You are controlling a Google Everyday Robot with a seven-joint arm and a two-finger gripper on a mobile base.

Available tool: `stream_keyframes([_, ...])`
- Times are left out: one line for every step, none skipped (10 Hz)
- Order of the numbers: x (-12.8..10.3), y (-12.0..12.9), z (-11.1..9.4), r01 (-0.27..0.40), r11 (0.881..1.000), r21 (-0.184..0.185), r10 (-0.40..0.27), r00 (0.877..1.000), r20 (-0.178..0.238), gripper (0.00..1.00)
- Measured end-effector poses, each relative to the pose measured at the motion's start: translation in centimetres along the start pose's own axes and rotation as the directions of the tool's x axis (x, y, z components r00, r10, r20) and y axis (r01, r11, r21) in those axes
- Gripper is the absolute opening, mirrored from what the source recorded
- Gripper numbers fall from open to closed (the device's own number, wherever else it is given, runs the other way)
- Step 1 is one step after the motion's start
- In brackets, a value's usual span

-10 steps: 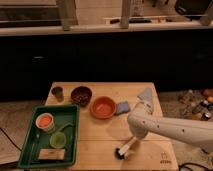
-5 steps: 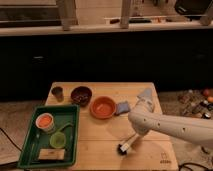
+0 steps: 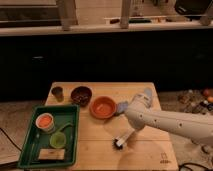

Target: Wipe table surface with brush

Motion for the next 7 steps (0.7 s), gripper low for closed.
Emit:
stream_keyframes([-0.9,-0.4,0.0,0.022,1.000,0.006,-0.022,1.000,0.007,0.00])
stream_keyframes([-1.8,-0.2,0.0,0.051,0.999,0.006,-0.051,0.999,0.013,0.00])
stream_keyframes([-2.6,0.1,-0.1,0.075,0.997,0.003,-0.075,0.997,0.017,0.00])
stream_keyframes([-3.3,0.7,-0.2,0.097,0.995,0.003,-0.097,0.995,0.020,0.00])
stream_keyframes([-3.5,1.8,-0.3,0.111,0.994,-0.004,-0.111,0.994,0.014,0.00])
stream_keyframes([-3.3,2.5,-0.4,0.112,0.994,-0.004,-0.112,0.994,0.009,0.00])
stream_keyframes([-2.6,3.2,-0.4,0.106,0.994,-0.009,-0.106,0.994,0.002,0.00])
